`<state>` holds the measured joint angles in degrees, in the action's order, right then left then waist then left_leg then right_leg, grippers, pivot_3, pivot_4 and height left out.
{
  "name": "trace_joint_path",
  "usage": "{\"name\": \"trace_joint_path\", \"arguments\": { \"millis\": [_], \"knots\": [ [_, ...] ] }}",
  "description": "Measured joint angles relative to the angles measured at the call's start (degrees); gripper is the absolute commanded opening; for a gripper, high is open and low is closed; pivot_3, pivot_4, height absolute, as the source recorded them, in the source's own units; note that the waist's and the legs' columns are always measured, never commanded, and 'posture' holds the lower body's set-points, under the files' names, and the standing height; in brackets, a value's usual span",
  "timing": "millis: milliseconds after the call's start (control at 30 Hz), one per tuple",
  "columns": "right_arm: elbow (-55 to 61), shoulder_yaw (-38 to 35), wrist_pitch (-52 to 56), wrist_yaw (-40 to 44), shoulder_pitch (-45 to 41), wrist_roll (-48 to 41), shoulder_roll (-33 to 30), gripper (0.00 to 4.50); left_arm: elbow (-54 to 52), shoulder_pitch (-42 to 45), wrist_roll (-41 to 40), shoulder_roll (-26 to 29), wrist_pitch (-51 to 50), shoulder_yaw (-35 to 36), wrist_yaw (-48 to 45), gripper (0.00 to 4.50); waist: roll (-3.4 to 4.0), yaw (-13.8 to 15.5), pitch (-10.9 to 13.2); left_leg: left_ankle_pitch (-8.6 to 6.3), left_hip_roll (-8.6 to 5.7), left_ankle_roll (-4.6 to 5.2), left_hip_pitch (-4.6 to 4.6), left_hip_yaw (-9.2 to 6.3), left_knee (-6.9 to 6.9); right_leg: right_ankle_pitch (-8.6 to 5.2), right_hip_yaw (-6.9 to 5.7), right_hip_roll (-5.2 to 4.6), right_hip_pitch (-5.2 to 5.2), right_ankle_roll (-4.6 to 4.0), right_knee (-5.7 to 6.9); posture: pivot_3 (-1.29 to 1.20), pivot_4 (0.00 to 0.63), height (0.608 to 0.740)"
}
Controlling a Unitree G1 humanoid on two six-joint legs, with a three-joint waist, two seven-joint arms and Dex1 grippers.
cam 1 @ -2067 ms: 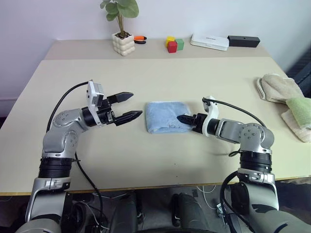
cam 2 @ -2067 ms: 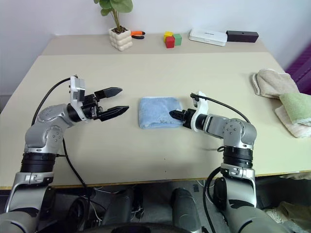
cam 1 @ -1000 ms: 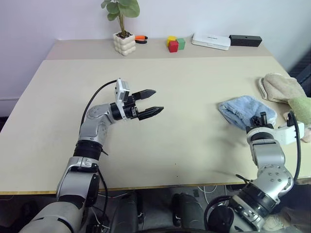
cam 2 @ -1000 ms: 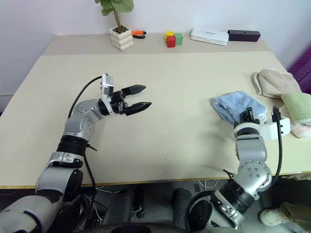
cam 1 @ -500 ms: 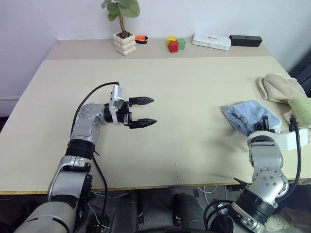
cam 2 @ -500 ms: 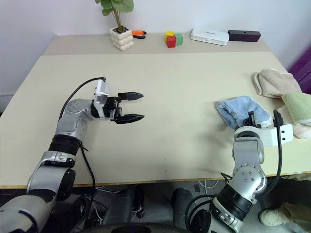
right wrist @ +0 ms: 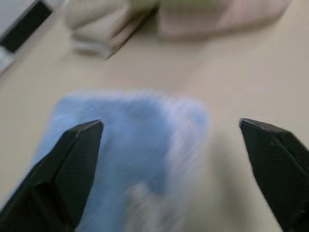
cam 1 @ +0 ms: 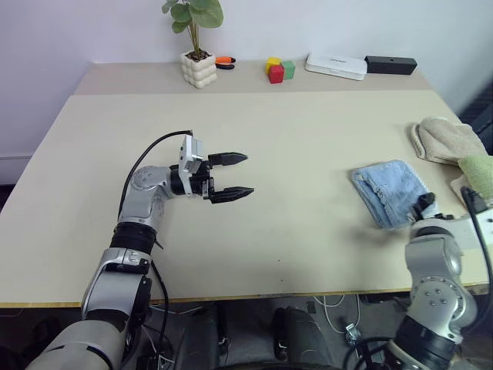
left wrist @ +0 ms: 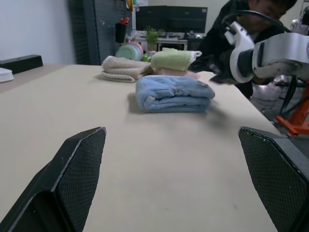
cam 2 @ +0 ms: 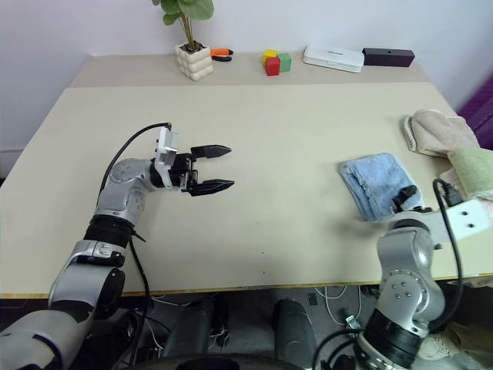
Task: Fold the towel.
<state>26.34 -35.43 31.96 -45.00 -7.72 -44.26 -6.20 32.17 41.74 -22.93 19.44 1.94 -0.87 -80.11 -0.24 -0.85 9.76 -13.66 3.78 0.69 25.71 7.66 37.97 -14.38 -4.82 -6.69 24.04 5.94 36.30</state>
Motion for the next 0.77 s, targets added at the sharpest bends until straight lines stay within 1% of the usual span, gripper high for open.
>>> {"name": "trace_joint_path", "arguments": {
  "millis": [100,167,200,267,333,400,467,500,533,567,633,700,767],
  "knots": [
    [-0.4,-1.2,0.2,-0.2,-0.1,1.4,-1.0,4.45,-0.1,-0.1,0.0,-0.2,0.0,0.0,0.5,4.5,0.0,0.0,0.0,0.0,0.0,0.0,-0.01,0.0,0.0,0.0,0.0,0.0,0.0,0.0,0.01,0.0,0.15,0.735],
    [-1.4,0.0,0.5,1.9,-1.0,3.2,-4.5,4.45,-0.4,-0.5,-0.1,-0.4,-0.1,0.0,0.8,4.5,0.03,-0.2,0.0,-0.01,0.0,0.02,-0.02,0.01,0.01,0.0,0.09,0.0,0.02,0.01,0.0,0.0,0.15,0.735],
    [-1.9,1.2,0.7,4.5,-2.0,4.2,-7.0,4.45,-0.5,-0.9,-0.1,-0.4,-0.1,0.0,1.0,4.5,0.03,-0.2,0.0,-0.01,0.0,0.03,-0.02,0.0,0.01,0.0,0.09,0.0,0.02,0.0,-0.01,0.0,0.15,0.735],
    [-3.2,5.3,0.9,12.4,-5.3,6.0,-14.1,4.45,-0.5,-1.3,-0.1,-0.2,-0.1,0.1,1.5,4.5,0.1,-0.4,0.1,-0.02,0.01,0.04,-0.04,0.02,0.01,0.0,0.15,0.0,0.07,0.01,0.0,0.0,0.15,0.735],
    [-4.0,10.4,1.6,22.2,-8.7,7.1,-20.6,4.45,-0.5,-1.3,-0.1,0.4,0.3,0.3,1.9,4.5,0.09,-0.5,0.1,-0.02,0.04,0.04,-0.08,0.0,-0.01,0.0,0.15,0.04,0.06,0.0,0.01,0.0,0.15,0.735],
    [-4.0,15.8,1.9,32.5,-10.6,7.3,-24.7,4.45,-0.5,-1.3,0.0,1.2,1.0,0.9,2.5,4.5,0.06,-0.3,0.0,-0.02,0.05,0.04,-0.07,-0.01,-0.05,0.0,0.13,0.1,0.05,-0.01,0.01,0.0,0.15,0.735],
    [-3.6,20.2,1.7,43.8,-9.8,6.7,-28.5,4.45,-0.7,-1.8,0.0,3.3,1.2,1.9,3.1,4.5,0.05,0.2,0.0,-0.02,0.04,0.04,0.01,0.0,-0.06,-0.02,0.1,0.09,0.05,0.01,-0.03,0.0,0.15,0.735],
    [-2.5,22.6,1.0,50.7,-8.1,6.8,-31.9,4.45,-1.6,-2.9,-0.1,5.0,1.1,2.6,3.6,4.5,0.06,0.3,0.0,-0.05,0.04,0.09,0.05,0.0,-0.05,-0.03,0.11,0.06,0.06,0.04,-0.1,0.0,0.15,0.735],
    [-1.4,23.8,0.5,55.4,-6.7,6.8,-34.0,4.45,-2.2,-4.2,-0.1,6.5,0.9,3.5,4.0,4.5,0.06,0.2,0.0,-0.07,0.04,0.13,0.05,0.0,-0.05,-0.03,0.11,0.02,0.05,0.05,-0.13,0.0,0.15,0.735],
    [-0.5,24.2,0.1,60.7,-5.7,6.4,-35.7,4.45,-3.8,-6.2,-0.2,7.9,0.5,4.5,4.7,4.5,0.04,0.2,0.1,-0.11,0.03,0.19,0.11,0.02,0.03,-0.02,0.11,-0.01,0.05,0.06,-0.16,0.0,0.15,0.735],
    [0.0,24.6,0.0,66.8,-4.9,5.3,-37.5,4.45,-6.7,-9.1,-0.3,9.2,-0.6,5.2,5.5,4.5,0.01,0.3,0.1,-0.13,0.0,0.23,0.11,0.02,0.16,-0.01,0.11,-0.06,-0.01,0.08,-0.15,0.0,0.15,0.735],
    [0.2,26.9,-1.7,72.7,-4.6,7.0,-39.5,4.45,-13.0,-14.7,-1.6,10.8,-2.5,6.7,6.9,4.5,-0.04,0.2,0.1,-0.16,0.01,0.26,0.08,0.01,0.18,0.0,0.11,-0.08,-0.04,0.08,-0.17,0.0,0.15,0.735],
    [-2.0,28.8,-2.5,75.9,-6.5,8.3,-39.3,4.45,-17.7,-20.0,-2.5,12.3,-4.3,8.5,8.6,4.5,-0.05,-0.1,0.1,-0.15,0.04,0.24,-0.02,0.04,0.19,0.0,0.11,-0.08,-0.04,0.06,-0.16,0.0,0.15,0.735]
  ]
}}
